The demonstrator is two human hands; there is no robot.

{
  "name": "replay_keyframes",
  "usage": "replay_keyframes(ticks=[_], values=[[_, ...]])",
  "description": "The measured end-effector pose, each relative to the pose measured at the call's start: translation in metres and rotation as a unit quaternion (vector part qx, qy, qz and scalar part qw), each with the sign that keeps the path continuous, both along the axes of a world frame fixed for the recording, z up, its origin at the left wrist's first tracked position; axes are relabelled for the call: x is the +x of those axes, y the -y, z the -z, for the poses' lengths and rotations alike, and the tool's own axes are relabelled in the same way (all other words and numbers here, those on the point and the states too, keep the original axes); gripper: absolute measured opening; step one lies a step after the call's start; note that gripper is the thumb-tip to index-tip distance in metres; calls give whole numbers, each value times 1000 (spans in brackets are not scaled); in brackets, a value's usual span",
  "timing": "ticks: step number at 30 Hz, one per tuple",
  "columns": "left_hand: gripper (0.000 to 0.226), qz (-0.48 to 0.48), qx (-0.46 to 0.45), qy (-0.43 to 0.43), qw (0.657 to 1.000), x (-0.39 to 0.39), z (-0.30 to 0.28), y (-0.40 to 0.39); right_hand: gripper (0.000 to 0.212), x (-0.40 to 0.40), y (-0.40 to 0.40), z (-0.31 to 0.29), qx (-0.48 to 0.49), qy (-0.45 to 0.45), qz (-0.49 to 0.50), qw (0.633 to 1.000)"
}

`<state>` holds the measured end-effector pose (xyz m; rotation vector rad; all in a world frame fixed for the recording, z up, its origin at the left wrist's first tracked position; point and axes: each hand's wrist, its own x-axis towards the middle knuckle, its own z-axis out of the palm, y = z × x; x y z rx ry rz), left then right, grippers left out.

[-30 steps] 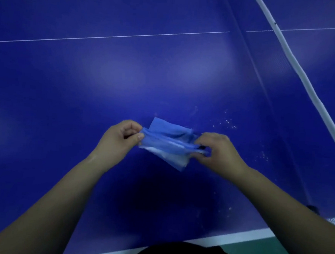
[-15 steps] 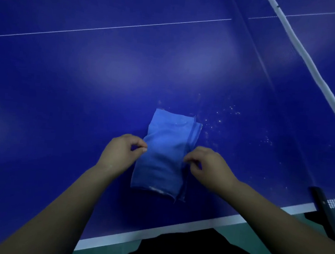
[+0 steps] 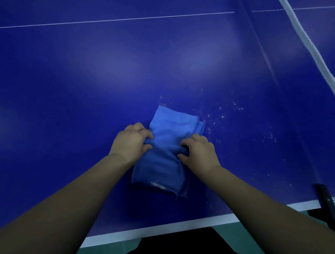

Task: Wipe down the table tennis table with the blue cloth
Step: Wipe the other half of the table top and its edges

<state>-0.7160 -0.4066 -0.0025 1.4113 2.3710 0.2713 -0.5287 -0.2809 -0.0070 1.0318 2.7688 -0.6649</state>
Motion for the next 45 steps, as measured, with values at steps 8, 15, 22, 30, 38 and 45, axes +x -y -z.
replay_keyframes(ticks=[8, 15, 22, 30, 38, 45], values=[[19, -35, 115, 167, 979, 0, -33, 3, 11, 9, -7, -29, -157, -190, 90, 965], [5, -140, 207, 307, 918, 15, -71, -23, 15, 7, -25, -58, -206, -298, 174, 916], [26, -218, 171, 279, 919, 22, -40, -35, 42, 9, -58, -34, -184, -166, 176, 953], [43, -226, 75, -11, 971, -2, 8, 31, 42, -12, -43, -10, 49, -150, -169, 973], [48, -226, 40, -67, 971, -1, 36, 57, 40, -20, -46, 8, 75, -99, -197, 972], [55, -230, 36, -80, 969, -1, 34, 57, 29, -46, -128, 15, 132, -99, 48, 985]])
